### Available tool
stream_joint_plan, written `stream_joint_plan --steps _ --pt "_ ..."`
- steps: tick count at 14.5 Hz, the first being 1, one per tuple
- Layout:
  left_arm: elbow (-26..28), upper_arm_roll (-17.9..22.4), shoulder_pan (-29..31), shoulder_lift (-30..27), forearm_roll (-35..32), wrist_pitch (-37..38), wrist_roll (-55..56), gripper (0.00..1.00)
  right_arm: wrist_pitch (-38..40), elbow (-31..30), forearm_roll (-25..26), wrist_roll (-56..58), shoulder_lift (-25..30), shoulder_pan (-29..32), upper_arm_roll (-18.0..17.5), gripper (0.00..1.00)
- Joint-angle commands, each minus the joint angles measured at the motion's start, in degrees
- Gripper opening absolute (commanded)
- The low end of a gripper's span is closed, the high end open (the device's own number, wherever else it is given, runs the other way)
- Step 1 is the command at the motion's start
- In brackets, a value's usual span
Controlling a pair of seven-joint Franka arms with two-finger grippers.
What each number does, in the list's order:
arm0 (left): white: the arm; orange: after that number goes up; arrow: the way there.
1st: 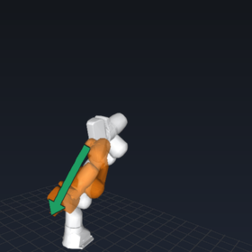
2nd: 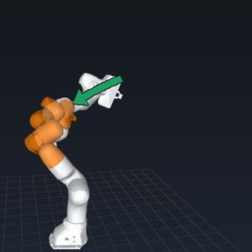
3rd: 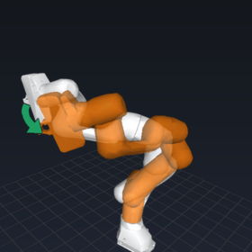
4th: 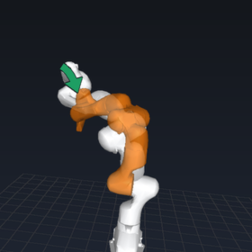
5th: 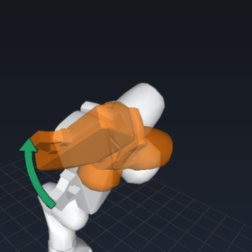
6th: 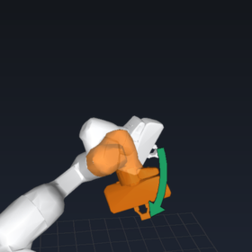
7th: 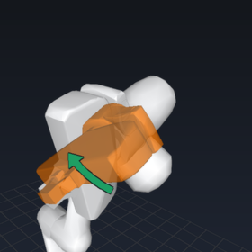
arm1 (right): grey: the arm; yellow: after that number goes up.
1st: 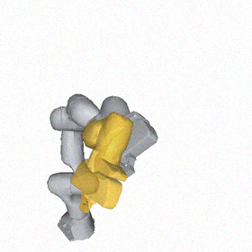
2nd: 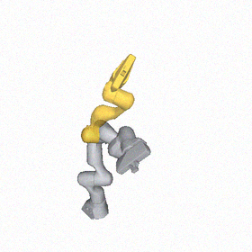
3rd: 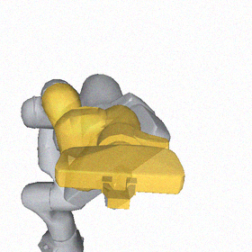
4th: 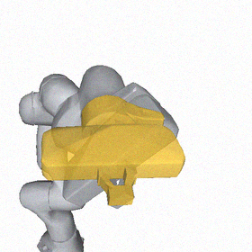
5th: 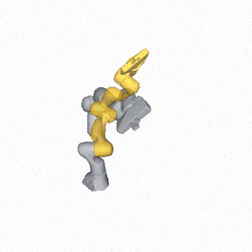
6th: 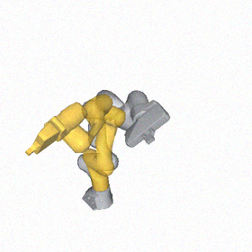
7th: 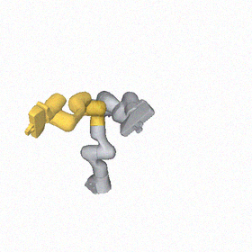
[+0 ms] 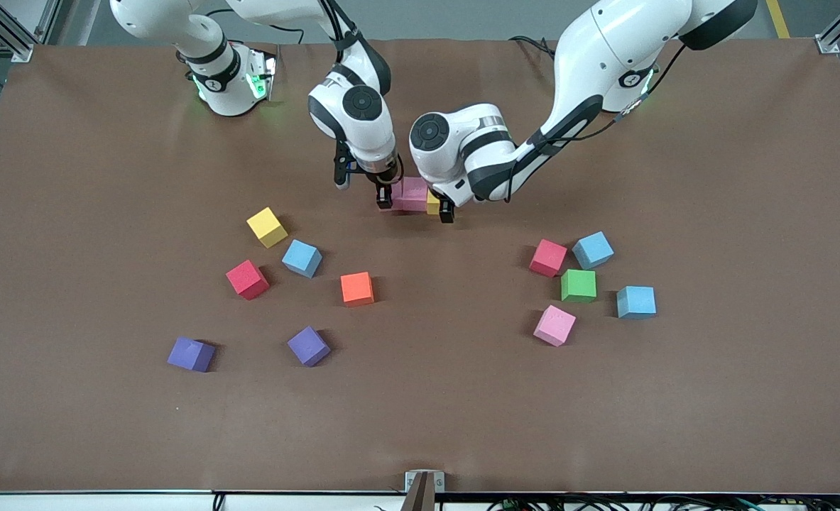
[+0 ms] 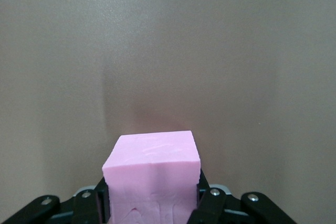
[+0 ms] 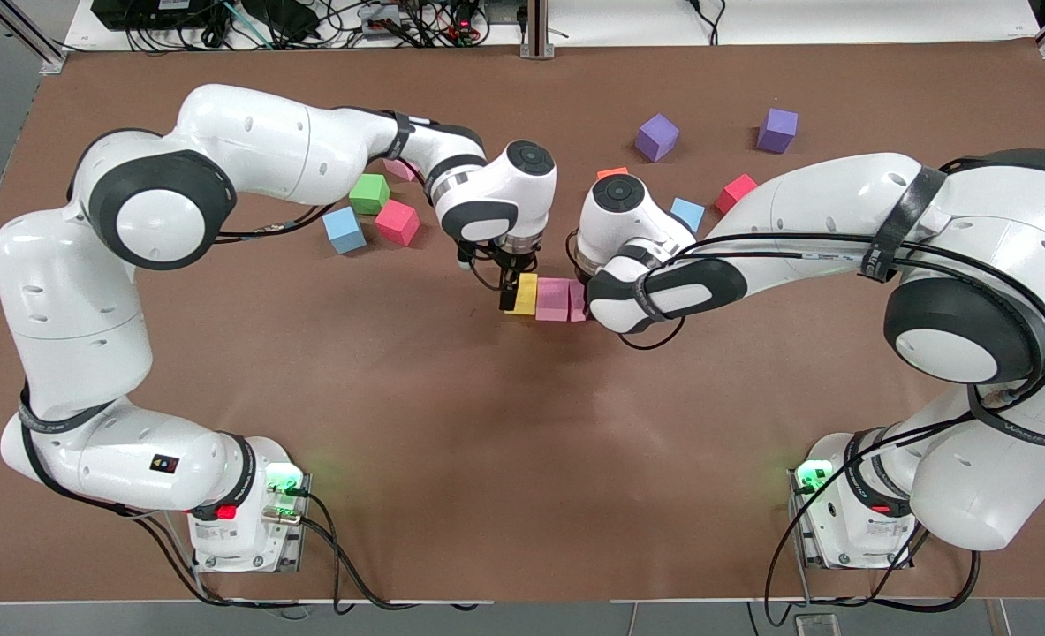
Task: Arrange 11 blocks into digit 3
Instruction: 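Lower the pink and yellow cubes beside the placed pink cube in a row, then open both grippers and lift them away from the cube row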
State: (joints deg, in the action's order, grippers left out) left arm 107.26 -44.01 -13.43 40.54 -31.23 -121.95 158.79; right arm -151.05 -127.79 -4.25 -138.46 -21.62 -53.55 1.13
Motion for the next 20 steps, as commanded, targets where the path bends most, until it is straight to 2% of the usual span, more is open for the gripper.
stream_joint_plan --steps 1,3,4,6,7,8,13,17,20 --pt "-1.5 -3.2 -0.1 -1.2 0.6 5.2 7.9 1.0 0.6 0.8 -0.8 -0.8 -1.4 -0.8 0.3 0.05" --pt "-1.5 -6.3 1.9 -2.1 1.8 6.8 7.7 1.0 0.6 0.8 -0.8 -0.3 -1.4 -0.7 0.3 0.16" --pt "-1.6 -8.7 3.9 -2.1 1.8 7.8 7.0 1.0 0.6 0.8 -0.8 -0.3 -1.4 -0.6 0.3 0.26" --pt "-1.6 -14.5 9.6 -2.1 1.8 11.0 2.8 1.0 0.6 0.9 -0.8 0.1 -1.4 -0.6 0.3 0.42" --pt "-1.5 -18.1 13.3 -2.1 1.8 13.1 0.1 1.0 0.5 0.9 -0.8 -0.4 -1.4 -0.7 0.3 0.78" --pt "-1.5 -21.3 16.8 -2.0 1.8 14.8 -2.2 1.0 0.6 1.1 -0.8 -0.5 -1.4 -0.5 0.3 1.0" --pt "-1.5 -33.8 29.8 -2.1 0.9 22.7 -24.0 1.0 1.7 1.4 -0.8 0.1 -1.4 -0.6 0.4 1.0" --pt "-1.5 -41.7 40.3 -2.5 -0.3 25.9 -45.0 1.0 4.3 2.5 -0.6 1.7 -1.4 -0.5 0.4 1.0" --pt "-2.0 -43.0 43.9 -2.5 -3.4 26.8 -58.7 1.0 11.3 4.9 -0.6 4.2 -1.3 -0.2 0.4 1.0"
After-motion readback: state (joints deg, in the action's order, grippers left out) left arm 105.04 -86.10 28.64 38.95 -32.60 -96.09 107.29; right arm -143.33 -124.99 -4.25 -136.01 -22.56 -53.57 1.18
